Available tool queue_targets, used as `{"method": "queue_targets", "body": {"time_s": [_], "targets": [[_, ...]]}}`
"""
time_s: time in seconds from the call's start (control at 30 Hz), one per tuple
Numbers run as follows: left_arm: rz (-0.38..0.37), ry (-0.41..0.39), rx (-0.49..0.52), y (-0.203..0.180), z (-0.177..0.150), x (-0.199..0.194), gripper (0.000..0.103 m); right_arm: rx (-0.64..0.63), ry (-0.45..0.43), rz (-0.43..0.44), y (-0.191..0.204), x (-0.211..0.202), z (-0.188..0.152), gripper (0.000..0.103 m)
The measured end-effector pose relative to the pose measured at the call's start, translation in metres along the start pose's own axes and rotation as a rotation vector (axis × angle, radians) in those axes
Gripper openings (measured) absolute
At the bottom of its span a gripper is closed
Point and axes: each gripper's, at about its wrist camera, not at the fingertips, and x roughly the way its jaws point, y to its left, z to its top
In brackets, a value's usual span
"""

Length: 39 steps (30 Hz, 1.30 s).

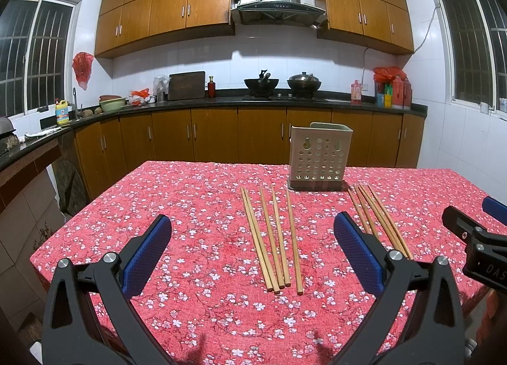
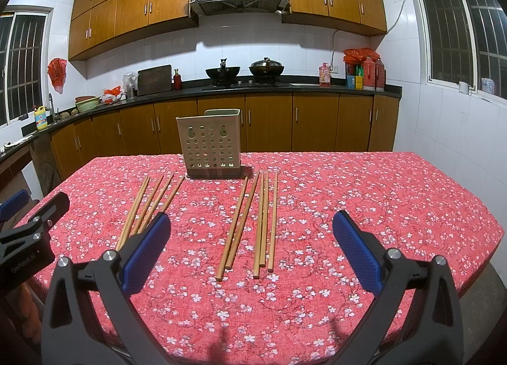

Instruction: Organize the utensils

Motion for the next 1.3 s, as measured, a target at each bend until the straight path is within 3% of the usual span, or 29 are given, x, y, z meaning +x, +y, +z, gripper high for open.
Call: {"method": "queue_targets", "body": {"time_s": [1.3], "targets": [[0.001,0.006,0.000,0.005,-0.013,-0.002,0.101,0.003,0.004,0.001,0.001,0.003,0.001,0.099]]}}
